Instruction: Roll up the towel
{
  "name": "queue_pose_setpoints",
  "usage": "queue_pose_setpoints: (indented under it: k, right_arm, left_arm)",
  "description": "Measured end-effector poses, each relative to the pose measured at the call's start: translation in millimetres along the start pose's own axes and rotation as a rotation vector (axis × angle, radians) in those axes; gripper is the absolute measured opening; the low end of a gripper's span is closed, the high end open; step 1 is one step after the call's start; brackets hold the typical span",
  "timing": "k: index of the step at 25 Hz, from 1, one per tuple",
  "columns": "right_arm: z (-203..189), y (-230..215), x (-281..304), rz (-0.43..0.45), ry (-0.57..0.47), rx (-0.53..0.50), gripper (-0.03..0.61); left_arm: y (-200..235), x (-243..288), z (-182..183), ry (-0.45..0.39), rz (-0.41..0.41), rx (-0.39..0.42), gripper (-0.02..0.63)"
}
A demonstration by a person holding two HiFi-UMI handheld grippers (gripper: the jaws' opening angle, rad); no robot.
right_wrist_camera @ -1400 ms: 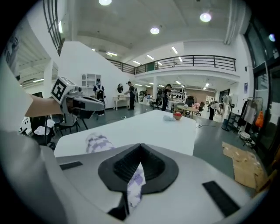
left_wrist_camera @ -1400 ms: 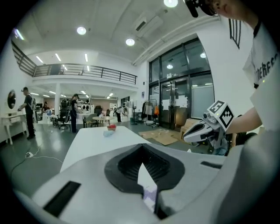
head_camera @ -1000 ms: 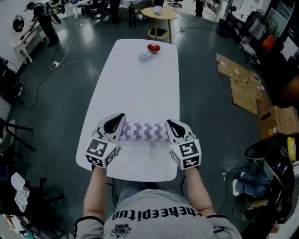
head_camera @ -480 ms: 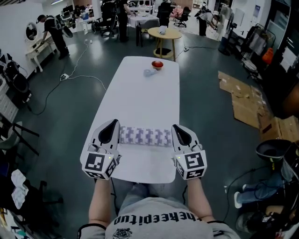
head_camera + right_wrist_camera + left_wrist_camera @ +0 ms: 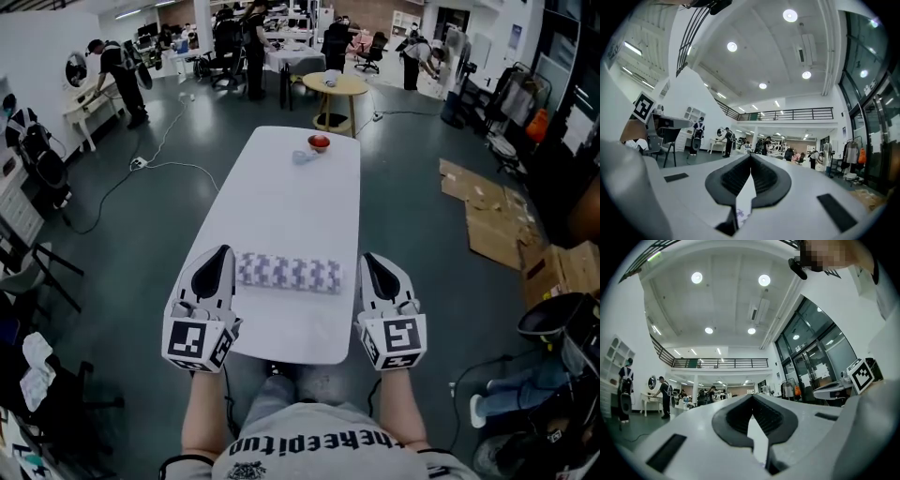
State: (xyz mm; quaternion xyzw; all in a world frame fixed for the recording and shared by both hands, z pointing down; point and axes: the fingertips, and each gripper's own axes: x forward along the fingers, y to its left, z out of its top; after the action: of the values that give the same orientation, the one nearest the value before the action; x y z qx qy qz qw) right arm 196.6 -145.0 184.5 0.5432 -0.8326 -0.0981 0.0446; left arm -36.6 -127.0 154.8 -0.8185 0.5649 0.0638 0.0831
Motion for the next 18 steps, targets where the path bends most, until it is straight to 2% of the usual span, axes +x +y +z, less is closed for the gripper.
queue_pose_setpoints:
  k: [7,18]
  right_arm:
    - [21,-31,-54,-0.033,-0.038,-0.011,0.003]
    - [27,-37,-91,-0.057,-0.074,-0.004,0.003]
  left_arm:
    - [-46,-20,30,-0.029,0.016,0.008,0.005]
    - [-77,-34,41,-0.045,0.004,0.008,0.005]
